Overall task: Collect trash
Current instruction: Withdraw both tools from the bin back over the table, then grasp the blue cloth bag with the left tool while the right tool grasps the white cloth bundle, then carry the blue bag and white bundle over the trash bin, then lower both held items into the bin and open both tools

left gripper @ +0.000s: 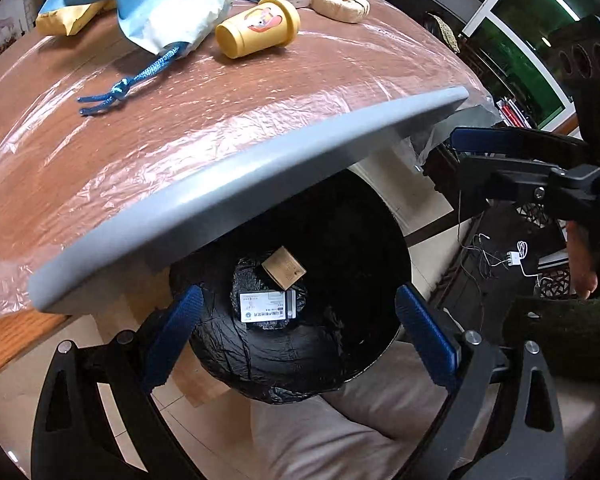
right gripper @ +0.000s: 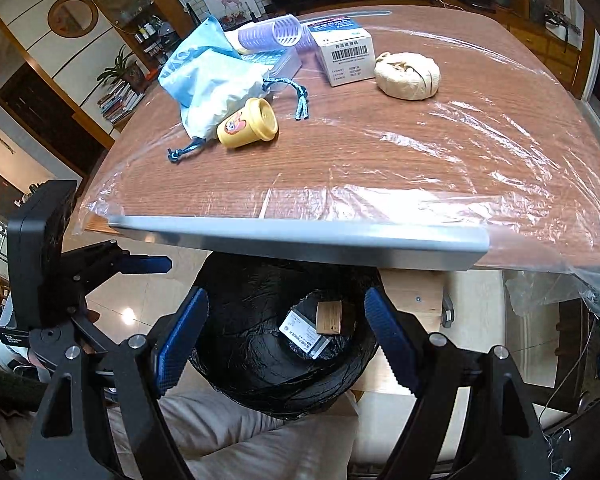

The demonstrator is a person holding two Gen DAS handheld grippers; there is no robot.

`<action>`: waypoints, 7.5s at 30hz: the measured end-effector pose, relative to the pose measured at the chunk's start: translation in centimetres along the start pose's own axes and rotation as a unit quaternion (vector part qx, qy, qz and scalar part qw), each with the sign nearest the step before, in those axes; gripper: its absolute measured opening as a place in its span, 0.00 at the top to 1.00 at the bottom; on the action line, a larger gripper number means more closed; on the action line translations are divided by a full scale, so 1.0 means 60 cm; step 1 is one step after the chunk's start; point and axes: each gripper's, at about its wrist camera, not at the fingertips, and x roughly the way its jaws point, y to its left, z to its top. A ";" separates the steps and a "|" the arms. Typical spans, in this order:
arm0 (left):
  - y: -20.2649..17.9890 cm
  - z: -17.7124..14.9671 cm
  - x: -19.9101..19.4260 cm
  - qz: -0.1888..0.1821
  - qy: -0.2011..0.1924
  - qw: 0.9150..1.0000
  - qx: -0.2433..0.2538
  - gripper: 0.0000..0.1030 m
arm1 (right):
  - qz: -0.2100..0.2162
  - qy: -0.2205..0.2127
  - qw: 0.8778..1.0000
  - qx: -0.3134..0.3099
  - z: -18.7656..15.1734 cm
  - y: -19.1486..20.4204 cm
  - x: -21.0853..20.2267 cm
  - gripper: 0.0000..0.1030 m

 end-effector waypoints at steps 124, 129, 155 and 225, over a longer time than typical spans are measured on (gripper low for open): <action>0.010 0.041 -0.215 -0.019 -0.173 0.984 -0.020 0.60 | 0.031 -0.097 0.994 -0.039 0.072 0.050 -0.091 0.51; -0.006 0.021 -0.196 -0.019 -0.154 0.988 -0.013 0.60 | 0.038 -0.081 0.995 -0.042 0.046 0.058 -0.084 0.51; -0.035 -0.040 -0.108 -0.013 -0.071 0.997 0.011 0.60 | 0.029 -0.008 0.997 -0.066 -0.040 0.071 -0.033 0.51; -0.015 -0.039 0.094 0.078 0.033 0.995 0.043 0.60 | -0.036 0.092 0.993 -0.068 -0.063 0.015 0.166 0.51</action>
